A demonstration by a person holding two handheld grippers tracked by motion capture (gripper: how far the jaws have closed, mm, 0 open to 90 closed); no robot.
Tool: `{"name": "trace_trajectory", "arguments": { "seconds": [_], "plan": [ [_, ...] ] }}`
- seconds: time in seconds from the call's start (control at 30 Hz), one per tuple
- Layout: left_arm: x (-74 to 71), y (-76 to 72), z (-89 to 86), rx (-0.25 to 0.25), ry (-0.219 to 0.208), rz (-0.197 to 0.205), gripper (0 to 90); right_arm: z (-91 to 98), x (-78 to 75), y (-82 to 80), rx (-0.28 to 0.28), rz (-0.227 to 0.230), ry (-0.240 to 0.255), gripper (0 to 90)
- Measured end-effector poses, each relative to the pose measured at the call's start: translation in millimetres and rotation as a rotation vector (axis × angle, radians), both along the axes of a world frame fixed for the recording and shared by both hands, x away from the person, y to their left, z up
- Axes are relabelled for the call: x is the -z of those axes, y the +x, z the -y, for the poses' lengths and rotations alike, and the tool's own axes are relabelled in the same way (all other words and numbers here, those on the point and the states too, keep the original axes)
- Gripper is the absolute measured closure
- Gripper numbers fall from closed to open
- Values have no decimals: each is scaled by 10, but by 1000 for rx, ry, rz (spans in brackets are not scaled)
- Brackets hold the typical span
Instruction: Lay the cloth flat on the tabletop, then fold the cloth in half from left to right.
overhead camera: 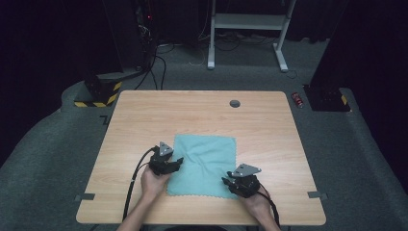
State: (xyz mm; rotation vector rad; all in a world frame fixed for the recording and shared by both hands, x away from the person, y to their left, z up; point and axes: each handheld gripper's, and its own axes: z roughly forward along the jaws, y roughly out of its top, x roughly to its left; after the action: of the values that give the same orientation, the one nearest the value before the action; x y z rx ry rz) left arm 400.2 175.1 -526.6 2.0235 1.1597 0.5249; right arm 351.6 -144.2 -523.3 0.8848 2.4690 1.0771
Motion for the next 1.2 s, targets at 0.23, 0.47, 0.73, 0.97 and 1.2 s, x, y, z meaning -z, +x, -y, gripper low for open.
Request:
{"name": "trace_trajectory", "arguments": {
  "seconds": [0.23, 0.47, 0.73, 0.97, 1.2],
  "plan": [
    [2, 5, -1, -16, 5, -1, 396, -10, 0, 15, 0, -12, 7, 554],
    [1, 2, -1, -17, 3, -2, 393, -178, -170, 1, -18, -4, 40, 562],
    [-14, 52, -18, -1, 10, -11, 390, -642, -132, 24, -120, 6, 46, 561],
    [-216, 226, -82, 0, -1, -7, 412, -949, -125, -22, -183, -8, 59, 587],
    [-337, 617, -136, -70, -58, -36, 434, -1169, -119, -69, -217, 7, 84, 619]
  ]
}}
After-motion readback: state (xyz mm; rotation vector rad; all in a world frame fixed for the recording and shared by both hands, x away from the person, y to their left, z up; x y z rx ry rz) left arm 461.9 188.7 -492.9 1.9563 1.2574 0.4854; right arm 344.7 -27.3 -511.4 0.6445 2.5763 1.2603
